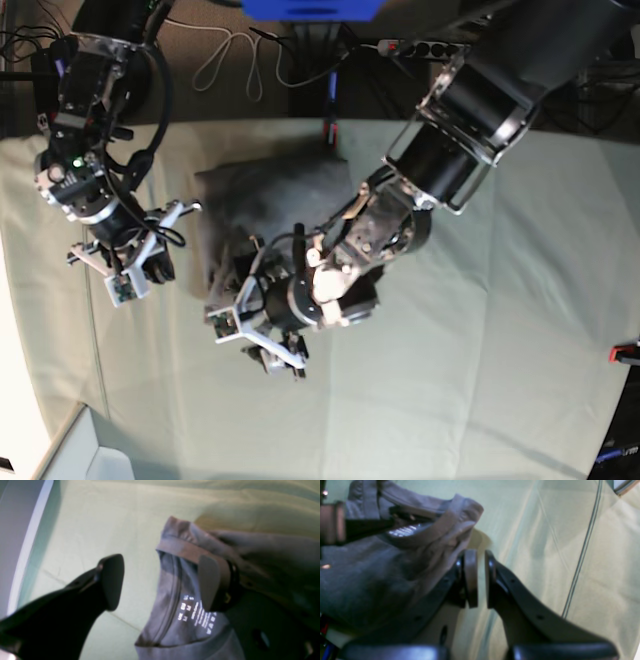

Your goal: Layout the t-shirt on the table in an organized manner, then fold the t-shirt properly

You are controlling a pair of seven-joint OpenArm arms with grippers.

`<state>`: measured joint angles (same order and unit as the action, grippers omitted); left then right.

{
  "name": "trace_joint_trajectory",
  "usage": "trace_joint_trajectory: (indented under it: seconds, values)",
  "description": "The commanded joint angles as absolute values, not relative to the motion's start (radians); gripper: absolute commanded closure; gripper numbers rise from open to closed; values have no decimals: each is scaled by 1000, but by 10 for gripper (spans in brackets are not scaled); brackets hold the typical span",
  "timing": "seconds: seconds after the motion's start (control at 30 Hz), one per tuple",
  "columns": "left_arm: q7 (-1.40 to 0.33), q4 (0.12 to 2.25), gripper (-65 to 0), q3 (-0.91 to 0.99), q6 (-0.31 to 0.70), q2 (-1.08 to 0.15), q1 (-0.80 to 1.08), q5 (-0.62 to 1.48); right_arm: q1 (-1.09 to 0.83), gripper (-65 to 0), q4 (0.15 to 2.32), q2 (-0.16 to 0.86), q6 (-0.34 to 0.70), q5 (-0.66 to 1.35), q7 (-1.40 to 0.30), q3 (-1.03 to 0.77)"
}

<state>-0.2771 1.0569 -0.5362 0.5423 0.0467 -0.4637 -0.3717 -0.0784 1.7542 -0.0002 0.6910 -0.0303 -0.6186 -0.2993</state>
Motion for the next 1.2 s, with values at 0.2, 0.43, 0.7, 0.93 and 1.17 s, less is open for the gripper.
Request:
trace_joint_trajectory:
  seconds: [0.2,0.43,0.7,0.93,1.17]
  values:
    - [-420,1391,-445,-211,529,-39,-323,-357,-91,-41,1774,-1,698,-18,-593,-294]
    - [-579,1661,-444,237,529,-35,-5,-357,-114,-41,1747,-96,698,-15,-591,-286]
    - [-573,1751,-444,493,535,-10,239,-355,-124,-41,1609,-125,698,-15,-579,-285]
    - [-581,1787,-444,593,538,59,309,-355,-130,-41,1484,-88,698,-16,-533,-292]
    - [-581,1788,-442,593,538,133,397,-355,-222,-40,1639,-77,698,-15,-532,-338]
